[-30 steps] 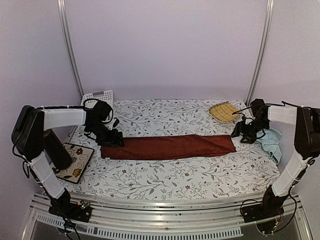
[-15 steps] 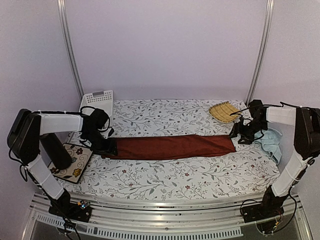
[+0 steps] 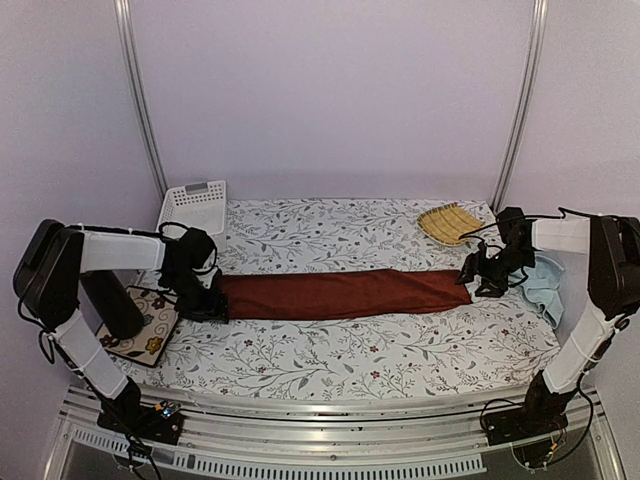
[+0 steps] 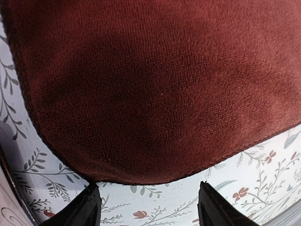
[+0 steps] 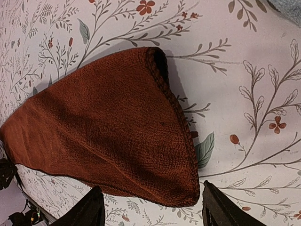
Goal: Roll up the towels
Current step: Smooth out the towel at the center of the board.
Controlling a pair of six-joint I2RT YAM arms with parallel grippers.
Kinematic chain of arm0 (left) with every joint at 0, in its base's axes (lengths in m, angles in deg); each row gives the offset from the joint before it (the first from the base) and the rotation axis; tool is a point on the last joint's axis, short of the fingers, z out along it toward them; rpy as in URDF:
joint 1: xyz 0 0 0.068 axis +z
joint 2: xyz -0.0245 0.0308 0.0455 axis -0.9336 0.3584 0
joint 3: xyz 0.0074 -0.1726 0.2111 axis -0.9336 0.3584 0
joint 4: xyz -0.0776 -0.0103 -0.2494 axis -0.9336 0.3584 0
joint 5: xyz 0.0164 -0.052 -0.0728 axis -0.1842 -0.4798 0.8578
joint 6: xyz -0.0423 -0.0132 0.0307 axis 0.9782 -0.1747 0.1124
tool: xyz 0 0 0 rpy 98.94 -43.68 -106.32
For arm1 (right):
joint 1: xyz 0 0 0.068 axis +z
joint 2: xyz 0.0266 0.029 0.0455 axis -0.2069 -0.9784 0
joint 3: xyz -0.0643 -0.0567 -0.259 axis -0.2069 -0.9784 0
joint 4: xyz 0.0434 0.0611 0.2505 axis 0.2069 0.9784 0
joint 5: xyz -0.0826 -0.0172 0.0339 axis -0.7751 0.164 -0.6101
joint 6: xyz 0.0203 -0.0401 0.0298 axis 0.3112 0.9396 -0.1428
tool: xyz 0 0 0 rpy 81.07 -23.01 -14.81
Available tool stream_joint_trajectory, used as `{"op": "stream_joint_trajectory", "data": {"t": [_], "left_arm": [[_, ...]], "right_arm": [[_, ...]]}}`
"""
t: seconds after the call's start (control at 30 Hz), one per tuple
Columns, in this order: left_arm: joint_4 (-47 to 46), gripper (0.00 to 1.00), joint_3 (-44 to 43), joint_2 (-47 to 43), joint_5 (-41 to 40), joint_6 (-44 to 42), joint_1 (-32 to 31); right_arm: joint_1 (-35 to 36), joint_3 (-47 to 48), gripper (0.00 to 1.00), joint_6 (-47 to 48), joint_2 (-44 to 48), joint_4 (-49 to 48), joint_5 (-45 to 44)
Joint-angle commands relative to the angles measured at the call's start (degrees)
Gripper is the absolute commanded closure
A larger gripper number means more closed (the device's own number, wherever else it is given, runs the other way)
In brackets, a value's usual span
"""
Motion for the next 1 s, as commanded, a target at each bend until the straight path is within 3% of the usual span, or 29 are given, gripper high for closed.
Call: {"op": "stream_joint_trajectory", "data": {"t": [0.0,0.37,0.67,0.97], "left_arm": [[0.0,0.28,-1.9,-1.3,0.1,0.9,0.5],[-0.6,0.28,-12.1,0.5,0.2,0.2,0.0],[-6.2,0.28,-11.1,7.8,2.5,-0.4,-0.4],[-8.1,0.28,-9.5,10.8,3.0,0.1,-1.4]], "right_arm": [[0.2,-1.8,0.28,-0.1,-0.5,-1.2,0.0],[0.2,-5.0,0.27,-3.0,-2.9,-7.0,2.9],[0.2,-5.1,0.29,-2.1,-6.2,-12.1,9.1],[0.3,-3.0,0.3,-2.2,-1.5,-9.3,14.8]]}}
